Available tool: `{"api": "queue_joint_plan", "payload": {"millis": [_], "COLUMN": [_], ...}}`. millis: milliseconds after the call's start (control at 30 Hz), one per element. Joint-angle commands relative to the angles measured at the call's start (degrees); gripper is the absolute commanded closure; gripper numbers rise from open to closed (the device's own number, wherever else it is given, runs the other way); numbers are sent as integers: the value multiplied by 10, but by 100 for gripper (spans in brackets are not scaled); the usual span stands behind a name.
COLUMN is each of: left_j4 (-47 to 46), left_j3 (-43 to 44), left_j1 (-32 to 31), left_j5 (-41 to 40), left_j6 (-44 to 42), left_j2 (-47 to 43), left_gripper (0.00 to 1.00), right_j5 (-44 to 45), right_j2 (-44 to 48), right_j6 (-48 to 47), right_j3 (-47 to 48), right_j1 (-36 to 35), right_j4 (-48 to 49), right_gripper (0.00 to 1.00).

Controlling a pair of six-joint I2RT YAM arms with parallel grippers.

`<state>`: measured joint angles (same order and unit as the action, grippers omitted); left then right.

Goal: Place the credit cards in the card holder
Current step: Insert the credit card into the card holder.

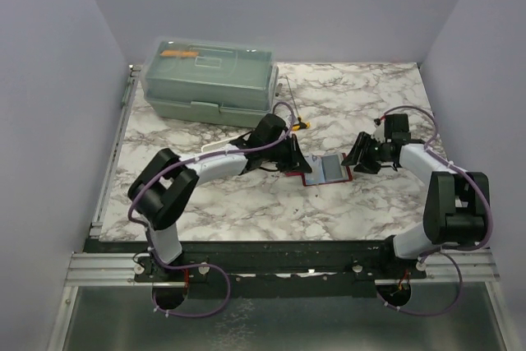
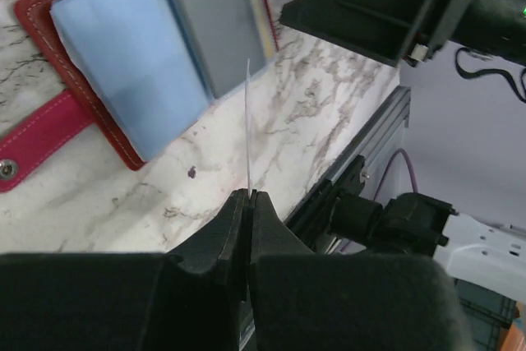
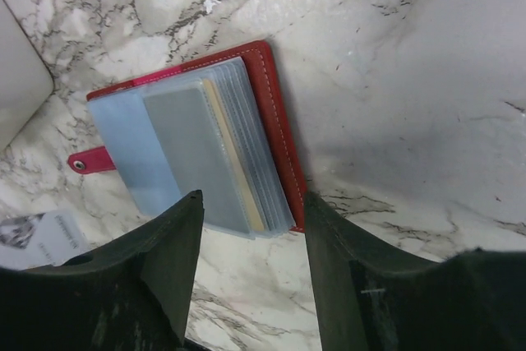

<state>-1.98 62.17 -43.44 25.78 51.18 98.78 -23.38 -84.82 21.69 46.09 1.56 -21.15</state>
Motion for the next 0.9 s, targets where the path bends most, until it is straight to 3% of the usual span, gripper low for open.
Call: {"api": "queue_joint_plan", "payload": {"millis": [0,200,867], "left_j4": [-57,-78,-94], "left_j3": [32,37,21], "left_j1": [-4,-6,0], "left_j5": [23,35,51], "left_j6": [24,23,76], "left_j2": [70,117,141], "left_gripper": [100,100,100], "right_j5": [-20,-25,-12], "right_j2": [-31,-52,-63], "right_j6": [-21,-25,-28], "right_j3": [-5,-4,-4], "right_j1": [-2,-3,-5], "right_j4": [3,18,16], "right_gripper": [43,43,50]}}
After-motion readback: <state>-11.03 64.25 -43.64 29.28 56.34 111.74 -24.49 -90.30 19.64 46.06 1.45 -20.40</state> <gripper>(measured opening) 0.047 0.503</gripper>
